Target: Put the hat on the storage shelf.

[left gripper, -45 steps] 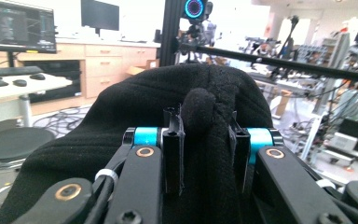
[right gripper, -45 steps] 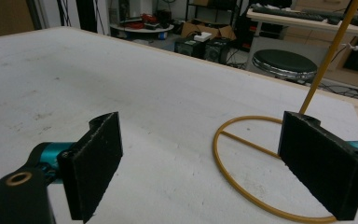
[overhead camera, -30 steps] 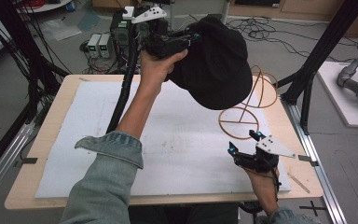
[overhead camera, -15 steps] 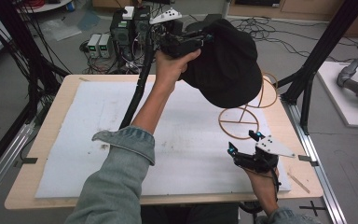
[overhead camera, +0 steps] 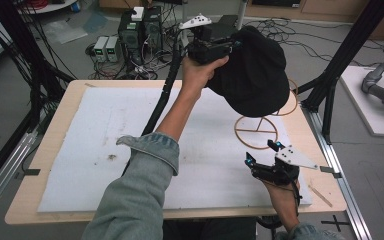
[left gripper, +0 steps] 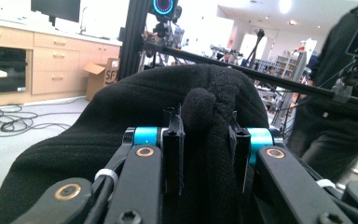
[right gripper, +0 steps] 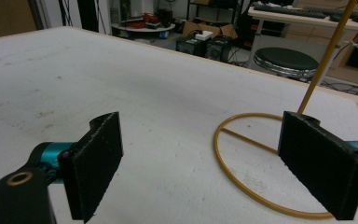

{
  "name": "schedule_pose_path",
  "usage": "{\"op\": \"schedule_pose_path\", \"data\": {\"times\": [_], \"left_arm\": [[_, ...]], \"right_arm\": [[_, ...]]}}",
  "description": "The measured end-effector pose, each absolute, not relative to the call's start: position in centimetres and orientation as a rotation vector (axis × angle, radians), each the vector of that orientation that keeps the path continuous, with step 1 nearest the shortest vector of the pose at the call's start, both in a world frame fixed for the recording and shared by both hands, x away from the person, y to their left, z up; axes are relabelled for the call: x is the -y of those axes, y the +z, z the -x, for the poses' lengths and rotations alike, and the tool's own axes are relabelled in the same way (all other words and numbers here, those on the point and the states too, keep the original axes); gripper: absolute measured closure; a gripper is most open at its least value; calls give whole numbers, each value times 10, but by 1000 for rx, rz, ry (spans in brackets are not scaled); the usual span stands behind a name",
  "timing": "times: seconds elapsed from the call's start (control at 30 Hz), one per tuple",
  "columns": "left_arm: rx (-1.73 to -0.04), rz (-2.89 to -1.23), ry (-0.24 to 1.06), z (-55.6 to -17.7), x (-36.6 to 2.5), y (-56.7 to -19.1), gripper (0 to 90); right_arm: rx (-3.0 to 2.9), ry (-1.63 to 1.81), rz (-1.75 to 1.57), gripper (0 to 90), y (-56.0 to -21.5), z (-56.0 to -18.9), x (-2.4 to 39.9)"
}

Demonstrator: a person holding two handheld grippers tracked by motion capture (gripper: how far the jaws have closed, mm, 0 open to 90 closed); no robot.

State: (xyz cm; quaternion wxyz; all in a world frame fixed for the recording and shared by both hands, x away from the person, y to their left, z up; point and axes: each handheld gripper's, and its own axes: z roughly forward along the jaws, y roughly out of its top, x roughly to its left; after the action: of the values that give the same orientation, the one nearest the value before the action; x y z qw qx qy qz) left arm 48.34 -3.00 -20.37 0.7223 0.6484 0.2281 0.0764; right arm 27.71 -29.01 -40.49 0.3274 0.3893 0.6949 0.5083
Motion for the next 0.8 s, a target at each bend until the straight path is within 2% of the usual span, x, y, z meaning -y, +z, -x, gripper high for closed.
{"op": "schedule_pose_path", "data": {"times": [0.8], "left_arm": [[-535, -1486, 110, -500, 83, -235, 735]], "right_arm": [[-1827, 1336, -1013, 138, -405, -277, 289]]}}
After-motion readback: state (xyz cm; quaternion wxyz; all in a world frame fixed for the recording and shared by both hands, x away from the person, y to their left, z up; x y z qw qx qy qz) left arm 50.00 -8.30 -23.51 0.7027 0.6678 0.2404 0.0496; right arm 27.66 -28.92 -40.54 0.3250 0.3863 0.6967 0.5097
